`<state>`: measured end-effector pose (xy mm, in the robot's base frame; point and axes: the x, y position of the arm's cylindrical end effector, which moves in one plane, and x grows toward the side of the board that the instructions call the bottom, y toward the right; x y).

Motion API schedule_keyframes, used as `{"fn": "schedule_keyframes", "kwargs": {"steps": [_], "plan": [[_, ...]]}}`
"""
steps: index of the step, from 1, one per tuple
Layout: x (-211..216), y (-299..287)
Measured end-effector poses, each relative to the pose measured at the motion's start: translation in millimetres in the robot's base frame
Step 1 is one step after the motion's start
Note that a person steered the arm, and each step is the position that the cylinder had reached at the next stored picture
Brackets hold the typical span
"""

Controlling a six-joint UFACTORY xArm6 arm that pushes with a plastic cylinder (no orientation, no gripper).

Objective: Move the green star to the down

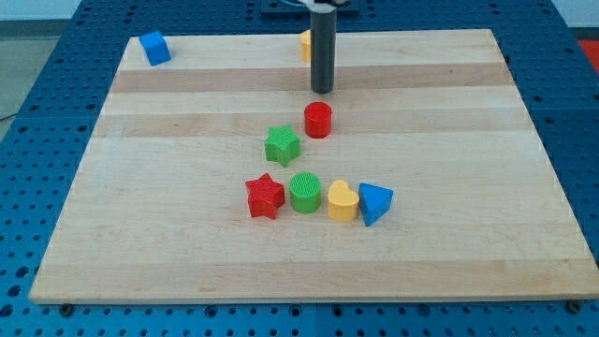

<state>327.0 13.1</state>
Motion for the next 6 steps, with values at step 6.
{"fn": "schedule_keyframes", "kwargs": {"steps": [6], "plan": [[56.1,-45.0]]}}
